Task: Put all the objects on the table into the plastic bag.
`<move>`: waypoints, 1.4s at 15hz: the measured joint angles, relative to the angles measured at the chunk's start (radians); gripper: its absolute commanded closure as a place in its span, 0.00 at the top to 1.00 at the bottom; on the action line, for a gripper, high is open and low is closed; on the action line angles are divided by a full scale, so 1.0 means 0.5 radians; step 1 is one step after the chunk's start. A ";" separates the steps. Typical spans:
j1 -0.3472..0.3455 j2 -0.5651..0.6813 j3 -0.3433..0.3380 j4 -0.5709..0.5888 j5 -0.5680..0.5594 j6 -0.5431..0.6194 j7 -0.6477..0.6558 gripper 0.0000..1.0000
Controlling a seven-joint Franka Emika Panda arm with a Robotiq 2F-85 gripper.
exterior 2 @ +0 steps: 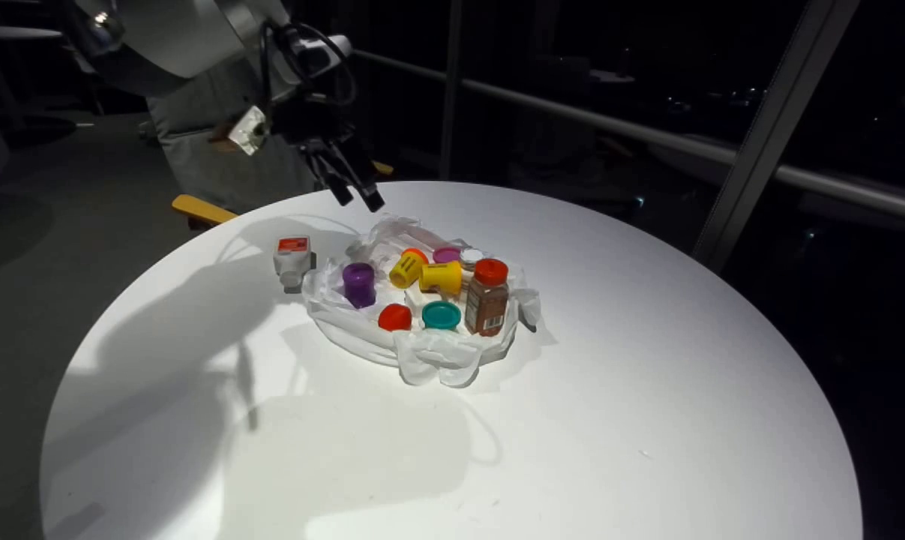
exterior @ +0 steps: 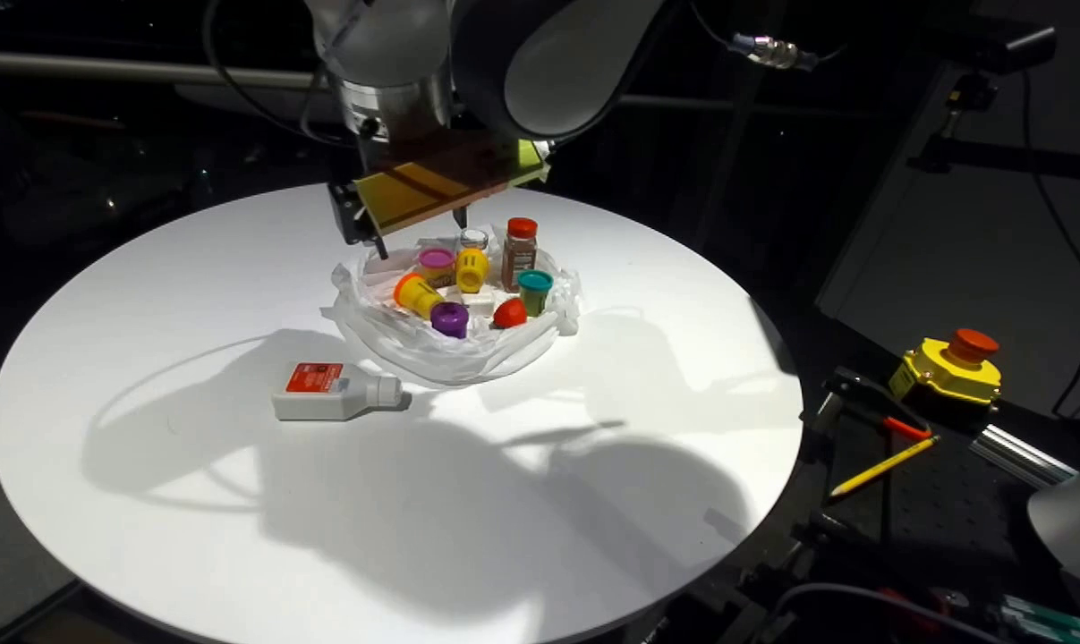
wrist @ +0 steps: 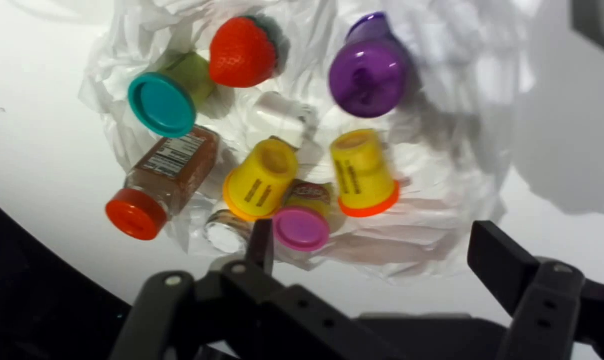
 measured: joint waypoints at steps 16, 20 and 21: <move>0.102 0.422 0.188 0.115 0.003 0.087 -1.403 1.00; 0.106 0.482 0.188 0.199 0.007 0.090 -1.642 0.56; 0.106 0.488 0.188 0.210 0.007 0.090 -1.686 0.49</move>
